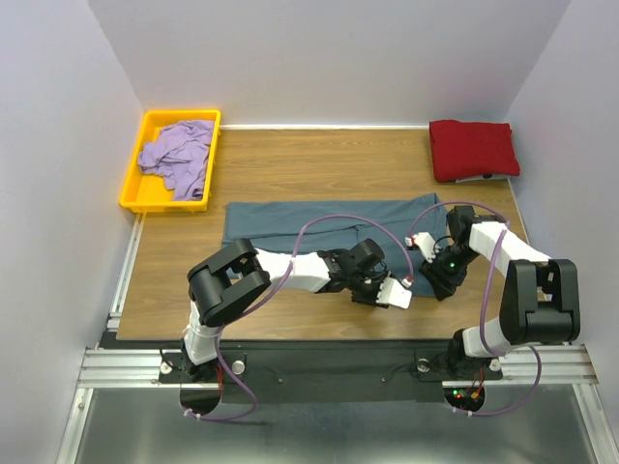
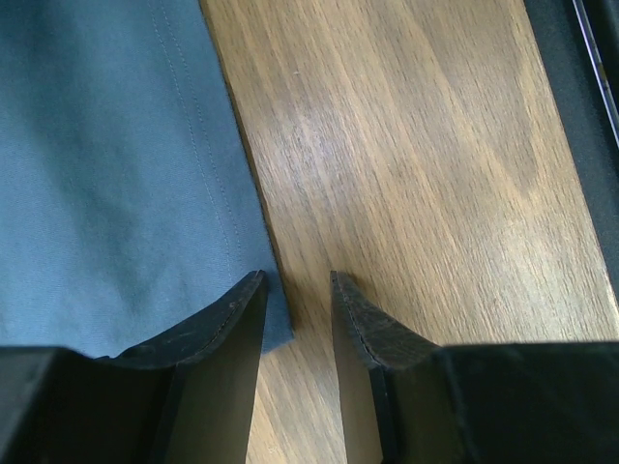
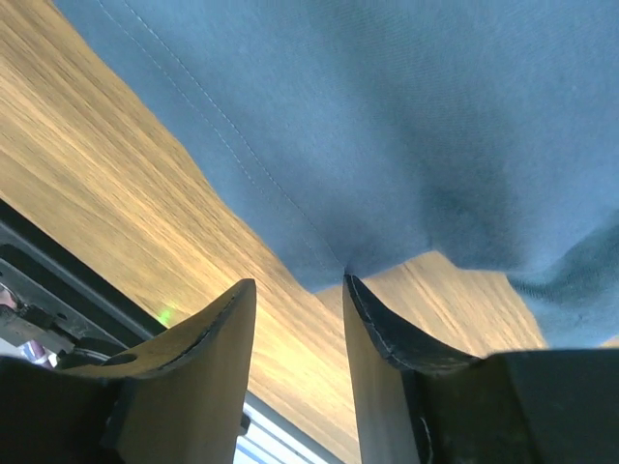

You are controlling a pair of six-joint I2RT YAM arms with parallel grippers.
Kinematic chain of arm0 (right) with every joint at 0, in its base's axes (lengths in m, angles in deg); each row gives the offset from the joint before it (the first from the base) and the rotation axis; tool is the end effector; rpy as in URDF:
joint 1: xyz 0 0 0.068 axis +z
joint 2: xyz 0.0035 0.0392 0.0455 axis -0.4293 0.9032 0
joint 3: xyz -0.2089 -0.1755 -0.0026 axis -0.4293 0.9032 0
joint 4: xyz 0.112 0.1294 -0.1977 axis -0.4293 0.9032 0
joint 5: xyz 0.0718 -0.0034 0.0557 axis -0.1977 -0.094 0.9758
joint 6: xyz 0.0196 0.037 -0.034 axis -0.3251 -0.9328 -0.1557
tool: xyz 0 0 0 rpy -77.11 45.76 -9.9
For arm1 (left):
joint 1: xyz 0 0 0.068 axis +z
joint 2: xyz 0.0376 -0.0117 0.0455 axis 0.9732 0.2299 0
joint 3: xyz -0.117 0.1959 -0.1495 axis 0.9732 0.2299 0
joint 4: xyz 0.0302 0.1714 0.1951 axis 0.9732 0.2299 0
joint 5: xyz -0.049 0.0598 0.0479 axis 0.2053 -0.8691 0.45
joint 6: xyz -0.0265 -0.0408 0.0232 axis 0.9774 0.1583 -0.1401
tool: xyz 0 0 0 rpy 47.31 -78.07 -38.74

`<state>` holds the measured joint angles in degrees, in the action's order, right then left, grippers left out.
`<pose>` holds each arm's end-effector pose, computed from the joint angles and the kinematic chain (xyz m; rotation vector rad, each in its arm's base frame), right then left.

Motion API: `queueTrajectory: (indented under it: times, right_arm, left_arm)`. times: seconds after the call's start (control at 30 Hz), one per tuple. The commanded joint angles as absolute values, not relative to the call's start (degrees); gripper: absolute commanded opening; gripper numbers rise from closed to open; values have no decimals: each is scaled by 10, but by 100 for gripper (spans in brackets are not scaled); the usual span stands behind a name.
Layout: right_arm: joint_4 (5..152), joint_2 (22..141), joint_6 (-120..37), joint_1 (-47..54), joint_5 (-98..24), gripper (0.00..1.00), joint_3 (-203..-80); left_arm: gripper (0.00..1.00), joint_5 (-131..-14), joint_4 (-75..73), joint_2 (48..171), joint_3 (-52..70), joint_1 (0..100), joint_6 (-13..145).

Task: Fold and stack the t-shirts
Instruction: Fold the tshirt

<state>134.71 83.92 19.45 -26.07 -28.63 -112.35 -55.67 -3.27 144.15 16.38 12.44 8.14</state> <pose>0.2145 0.0074 0.1685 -1.3526 2.7225 0.4247 0.1622 -0.3718 0.1624 1.9982 1.1059 -0.6696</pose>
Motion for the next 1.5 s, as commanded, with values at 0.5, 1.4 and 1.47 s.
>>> queueTrajectory:
  times: [0.5,1.4,1.47]
  right_arm:
    - [1261,883,171,-255,-309,27,-1078]
    - [1265,874,165,-256,-317,1,-1077]
    - [1264,877,165,-256,-319,1,-1078]
  left_arm:
    - [45,-568,8,1417,166,125,55]
    - [44,-569,21,1445,131,137,56]
    - [43,-564,32,1456,119,137,53]
